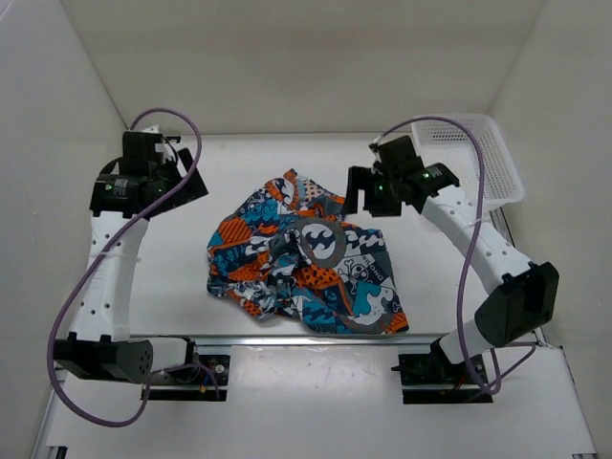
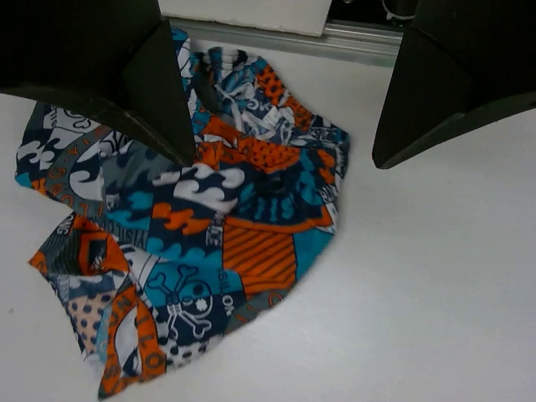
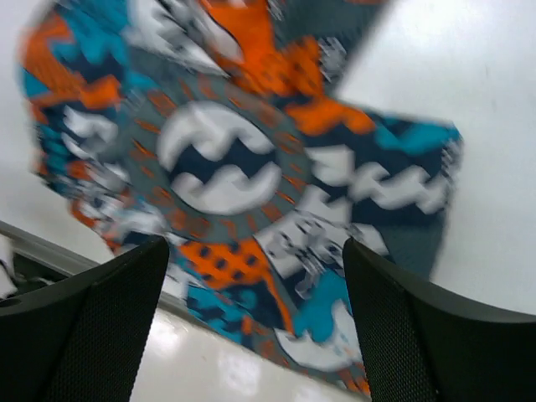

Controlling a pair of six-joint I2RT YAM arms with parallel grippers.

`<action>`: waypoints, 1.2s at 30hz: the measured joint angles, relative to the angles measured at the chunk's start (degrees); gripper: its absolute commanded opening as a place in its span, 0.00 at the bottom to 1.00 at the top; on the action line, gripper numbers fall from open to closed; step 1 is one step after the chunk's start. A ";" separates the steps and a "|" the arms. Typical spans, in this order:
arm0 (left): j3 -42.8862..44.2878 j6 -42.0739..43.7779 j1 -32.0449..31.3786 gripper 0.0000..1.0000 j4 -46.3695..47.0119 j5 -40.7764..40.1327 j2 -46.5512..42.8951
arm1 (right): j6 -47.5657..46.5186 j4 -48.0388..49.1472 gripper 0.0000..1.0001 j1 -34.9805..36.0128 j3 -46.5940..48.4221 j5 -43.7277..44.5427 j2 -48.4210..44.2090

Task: Fold and stack the shorts
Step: Move the shorts to the center of the board, then flatten the shorts out

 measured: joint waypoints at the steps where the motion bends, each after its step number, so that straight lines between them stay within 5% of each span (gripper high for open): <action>1: -2.40 -0.35 -0.11 0.99 0.26 0.81 -0.09 | 0.13 -0.79 0.86 0.17 -2.49 0.85 -1.07; 6: -18.78 -4.66 -1.70 0.99 2.80 4.66 2.10 | 3.72 -0.74 0.88 2.91 -14.14 3.06 -13.77; 10: -28.44 -9.16 -1.53 0.99 3.65 5.14 4.92 | 8.57 0.83 0.88 12.57 -20.13 3.17 -16.57; 20: -34.14 -14.84 5.01 0.97 12.98 6.71 17.84 | 9.33 2.49 0.94 36.41 -3.89 4.72 12.55; 24: -34.14 -15.21 4.61 0.75 15.41 8.07 21.33 | 8.35 2.56 0.92 38.84 -0.55 4.90 16.79; 25: -34.14 -15.32 4.48 0.52 15.80 8.20 21.73 | 8.11 2.49 0.85 38.82 0.20 4.96 17.70; 28: -34.14 -15.26 4.15 0.16 16.35 8.70 21.99 | 7.32 2.91 0.54 38.40 2.36 5.55 21.11; 29: -34.14 -14.93 4.07 0.10 16.59 8.92 21.99 | 7.72 2.99 0.27 38.23 2.84 6.16 22.43; 32: -34.14 -14.38 3.91 0.10 16.94 9.64 21.77 | 8.63 2.75 0.00 37.27 2.89 8.07 24.65; 36: -33.64 -14.03 3.91 0.10 16.26 11.04 20.35 | 9.38 2.01 0.00 33.64 1.77 10.47 24.24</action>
